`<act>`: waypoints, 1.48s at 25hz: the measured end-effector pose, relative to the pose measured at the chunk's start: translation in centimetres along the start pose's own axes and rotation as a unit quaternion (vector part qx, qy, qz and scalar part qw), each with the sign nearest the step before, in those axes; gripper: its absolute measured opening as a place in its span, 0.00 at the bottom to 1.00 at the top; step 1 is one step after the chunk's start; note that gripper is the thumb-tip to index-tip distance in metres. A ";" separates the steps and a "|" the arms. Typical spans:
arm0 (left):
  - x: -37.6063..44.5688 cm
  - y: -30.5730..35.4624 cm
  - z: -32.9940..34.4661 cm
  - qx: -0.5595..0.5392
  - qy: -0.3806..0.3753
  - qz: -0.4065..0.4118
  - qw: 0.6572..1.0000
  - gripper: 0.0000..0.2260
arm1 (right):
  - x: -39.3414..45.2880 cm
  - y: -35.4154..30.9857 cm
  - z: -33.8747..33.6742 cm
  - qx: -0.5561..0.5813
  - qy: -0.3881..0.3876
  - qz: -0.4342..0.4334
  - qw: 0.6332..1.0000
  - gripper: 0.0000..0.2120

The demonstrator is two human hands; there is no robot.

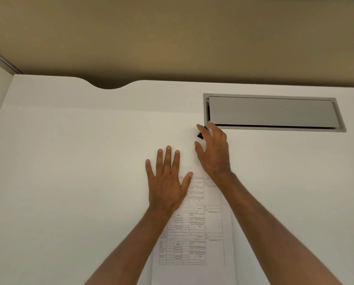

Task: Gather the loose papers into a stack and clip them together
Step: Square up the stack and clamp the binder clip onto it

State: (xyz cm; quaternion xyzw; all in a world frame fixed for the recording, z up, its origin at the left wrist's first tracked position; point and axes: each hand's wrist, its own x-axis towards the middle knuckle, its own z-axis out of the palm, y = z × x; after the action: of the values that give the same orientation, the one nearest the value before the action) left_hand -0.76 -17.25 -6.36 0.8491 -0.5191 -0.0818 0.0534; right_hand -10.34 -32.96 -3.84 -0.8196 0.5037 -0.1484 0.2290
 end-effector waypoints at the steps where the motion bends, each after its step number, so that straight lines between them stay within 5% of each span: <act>1: 0.1 0.0 0.0 0.002 -0.001 -0.002 1.000 0.35 | 0.2 0.1 0.3 -0.012 0.006 0.000 1.000 0.23; 10: 0.1 0.0 0.2 0.004 0.002 0.003 1.000 0.35 | 1.1 0.2 1.0 -0.030 0.041 0.001 0.999 0.14; 20: 0.1 0.1 -0.6 -0.024 -0.012 0.006 1.000 0.33 | -5.1 -3.8 -3.3 0.167 0.050 0.051 0.983 0.14; 24: 0.2 0.7 -3.1 -0.075 -0.022 -0.022 0.997 0.30 | -8.7 -4.8 -5.2 0.360 0.021 0.175 0.916 0.11; 27: -2.2 1.6 -5.5 -0.199 0.048 0.016 0.979 0.21 | -11.2 -4.7 -6.4 0.518 0.010 0.280 0.808 0.10; 30: -6.5 3.1 -7.8 -0.343 0.021 0.035 0.939 0.09 | -13.8 -4.8 -7.5 0.620 -0.007 0.340 0.707 0.12; 37: -13.8 4.6 -10.4 -0.388 -0.001 0.016 0.921 0.04 | -19.7 -5.8 -9.7 0.647 -0.033 0.338 0.682 0.15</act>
State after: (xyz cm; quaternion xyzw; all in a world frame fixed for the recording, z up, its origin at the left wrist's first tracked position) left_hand -8.94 -7.06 5.85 0.7531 -0.4604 -0.2770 0.3796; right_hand -19.40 -15.26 7.21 -0.2456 0.5171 -0.3226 0.7538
